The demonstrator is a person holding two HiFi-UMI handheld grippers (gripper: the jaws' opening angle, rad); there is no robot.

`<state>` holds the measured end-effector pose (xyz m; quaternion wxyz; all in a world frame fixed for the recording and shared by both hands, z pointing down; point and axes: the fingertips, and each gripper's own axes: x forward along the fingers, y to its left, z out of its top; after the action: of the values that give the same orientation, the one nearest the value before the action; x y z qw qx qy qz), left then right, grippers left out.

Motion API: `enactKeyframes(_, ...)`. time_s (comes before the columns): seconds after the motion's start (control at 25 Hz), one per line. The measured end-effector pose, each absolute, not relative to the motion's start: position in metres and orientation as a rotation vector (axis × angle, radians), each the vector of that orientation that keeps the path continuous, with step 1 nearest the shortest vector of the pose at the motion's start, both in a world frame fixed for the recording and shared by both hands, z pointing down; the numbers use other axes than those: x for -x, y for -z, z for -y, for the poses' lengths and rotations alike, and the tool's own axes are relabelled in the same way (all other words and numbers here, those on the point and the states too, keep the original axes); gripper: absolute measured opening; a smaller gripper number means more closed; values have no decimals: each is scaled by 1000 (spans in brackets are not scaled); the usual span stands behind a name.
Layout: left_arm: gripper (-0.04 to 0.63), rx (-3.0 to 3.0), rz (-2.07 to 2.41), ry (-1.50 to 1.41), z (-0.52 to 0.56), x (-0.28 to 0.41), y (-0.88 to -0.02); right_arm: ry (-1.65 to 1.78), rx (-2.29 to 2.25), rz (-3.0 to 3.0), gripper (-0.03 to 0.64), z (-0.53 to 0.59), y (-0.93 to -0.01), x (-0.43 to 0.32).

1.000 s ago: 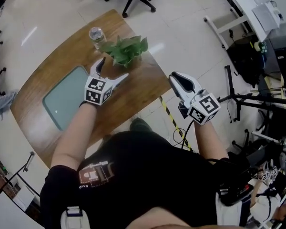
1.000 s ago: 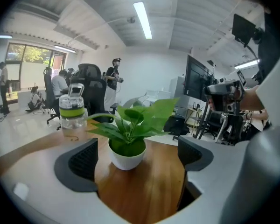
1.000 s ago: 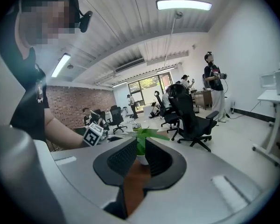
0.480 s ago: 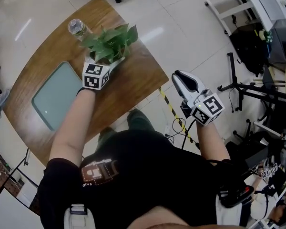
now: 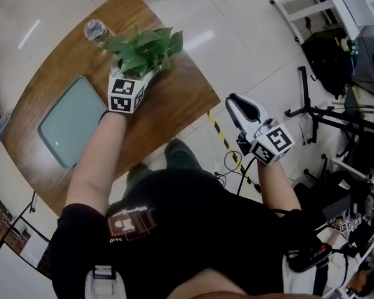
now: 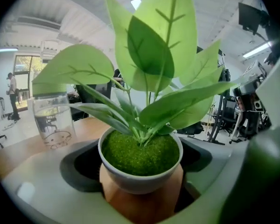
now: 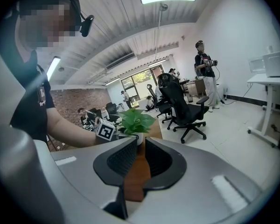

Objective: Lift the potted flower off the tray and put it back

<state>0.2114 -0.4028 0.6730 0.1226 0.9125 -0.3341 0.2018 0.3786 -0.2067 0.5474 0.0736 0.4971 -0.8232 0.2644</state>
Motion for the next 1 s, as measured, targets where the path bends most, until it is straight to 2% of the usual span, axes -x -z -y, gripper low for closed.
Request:
enactKeyframes(0.44,489,-2774,978,-402,377,-190,-559,-713,-1395,2552,69,217,-509,-334)
enactKeyframes(0.72,488,-2737,1165,-354,370,-79,-515,-617,-1232,2652,69,244,-481,-254)
enactKeyframes(1.0,488,-2594,1364,-371,345,46,-523,-575,-1048,2722,69,259,-464,-167)
